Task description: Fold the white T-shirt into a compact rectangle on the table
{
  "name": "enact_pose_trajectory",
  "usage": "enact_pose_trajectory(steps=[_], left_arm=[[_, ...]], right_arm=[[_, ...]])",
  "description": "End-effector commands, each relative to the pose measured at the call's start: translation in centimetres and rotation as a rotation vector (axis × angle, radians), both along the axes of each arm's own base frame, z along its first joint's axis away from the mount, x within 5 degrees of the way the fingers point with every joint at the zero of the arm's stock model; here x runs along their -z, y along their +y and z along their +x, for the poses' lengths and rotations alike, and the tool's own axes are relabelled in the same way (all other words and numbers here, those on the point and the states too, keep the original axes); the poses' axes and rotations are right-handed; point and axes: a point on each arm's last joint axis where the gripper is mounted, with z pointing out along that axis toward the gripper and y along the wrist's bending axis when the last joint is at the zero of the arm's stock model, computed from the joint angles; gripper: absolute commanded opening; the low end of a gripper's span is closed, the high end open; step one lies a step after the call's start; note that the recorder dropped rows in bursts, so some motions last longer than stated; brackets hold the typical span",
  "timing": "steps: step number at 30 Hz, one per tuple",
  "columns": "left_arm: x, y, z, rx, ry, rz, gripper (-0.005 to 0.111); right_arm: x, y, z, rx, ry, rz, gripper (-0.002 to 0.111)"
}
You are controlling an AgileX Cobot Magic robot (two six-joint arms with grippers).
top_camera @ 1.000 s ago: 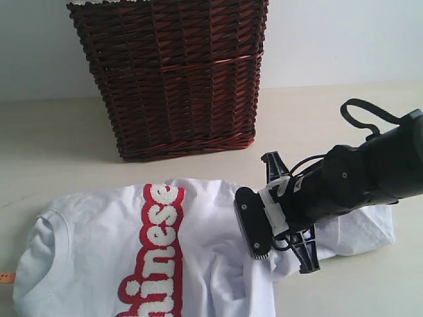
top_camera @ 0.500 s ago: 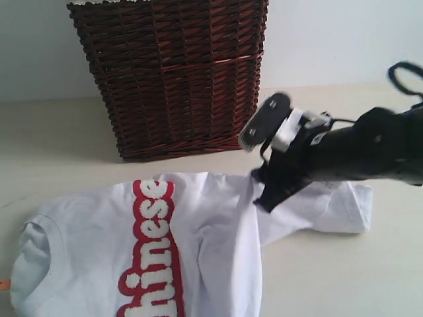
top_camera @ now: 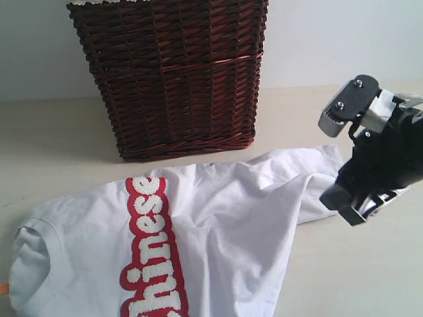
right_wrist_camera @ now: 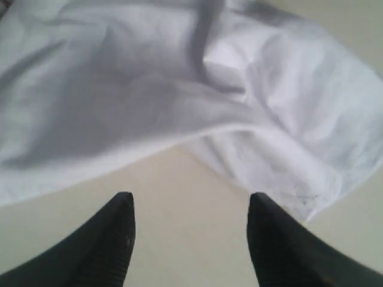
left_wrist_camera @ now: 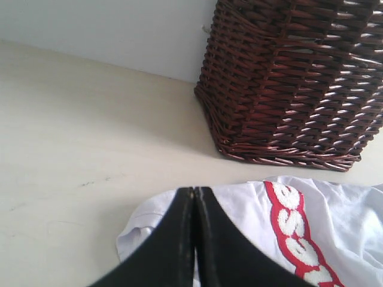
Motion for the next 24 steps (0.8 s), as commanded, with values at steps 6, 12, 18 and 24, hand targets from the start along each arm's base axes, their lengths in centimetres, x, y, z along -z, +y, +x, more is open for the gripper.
enact_pose_trajectory(steps=[6, 12, 18, 24], left_arm=[[0.0, 0.0, -0.1, 0.004, -0.005, -0.005, 0.0], [0.0, 0.0, -0.1, 0.004, -0.005, -0.005, 0.0], [0.0, 0.0, -0.1, 0.004, -0.005, -0.005, 0.0], [0.0, 0.0, -0.1, 0.004, -0.005, -0.005, 0.0]], right_arm=[[3.9, -3.3, -0.1, 0.131, 0.086, -0.025, 0.054], [7.8, -6.9, 1.9, 0.413, 0.202, 0.212, 0.054], [9.2, -6.3, 2.6, 0.426, 0.289, 0.522, 0.051], [9.4, -6.2, 3.6, 0.493, 0.249, 0.604, 0.047]])
